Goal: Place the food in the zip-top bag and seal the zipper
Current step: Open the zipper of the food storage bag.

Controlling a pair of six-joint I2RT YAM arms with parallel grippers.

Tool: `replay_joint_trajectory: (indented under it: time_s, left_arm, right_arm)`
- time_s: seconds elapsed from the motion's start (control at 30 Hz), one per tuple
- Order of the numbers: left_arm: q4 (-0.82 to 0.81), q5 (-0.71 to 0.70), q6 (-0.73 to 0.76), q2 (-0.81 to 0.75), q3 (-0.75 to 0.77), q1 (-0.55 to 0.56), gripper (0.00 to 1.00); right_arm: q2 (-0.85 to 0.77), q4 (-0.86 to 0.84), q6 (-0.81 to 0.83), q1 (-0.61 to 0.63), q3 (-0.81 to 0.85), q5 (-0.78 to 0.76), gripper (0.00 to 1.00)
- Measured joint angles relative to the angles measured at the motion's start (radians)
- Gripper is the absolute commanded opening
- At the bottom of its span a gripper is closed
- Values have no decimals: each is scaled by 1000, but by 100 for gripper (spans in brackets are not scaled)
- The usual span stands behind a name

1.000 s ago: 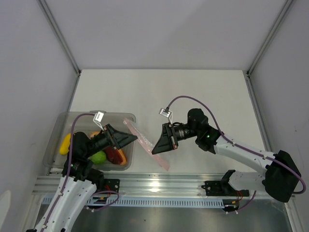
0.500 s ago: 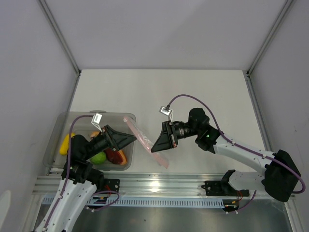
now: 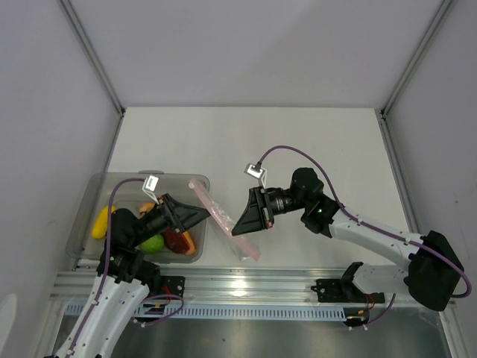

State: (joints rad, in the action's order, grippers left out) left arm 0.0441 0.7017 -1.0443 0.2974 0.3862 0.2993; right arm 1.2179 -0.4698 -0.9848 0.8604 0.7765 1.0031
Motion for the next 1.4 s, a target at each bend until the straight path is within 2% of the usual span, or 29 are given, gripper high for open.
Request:
replay_joint_trajectory:
  time_s: [0.6,1.0,1.17,1.23,1.4]
  left_arm:
    - [-131,9,-77,5,-27,6,70]
    - [-164,10,-130,22,-34,13,68]
    - [-145,9,-132,22,-34,13,60]
    - [-132,9,-130,22,-34,14,56]
    - [-91,6,-113,21,-34,15,43]
  right_arm:
    - [28,-67,-32,23,0,-1,0]
    - [77,39,59,75,27,-39,4]
    - [83,153,143,111,87,-93,8]
    - [83,217,188,126,121,-124,14]
    - [83,338,285,155,183,-189,18]
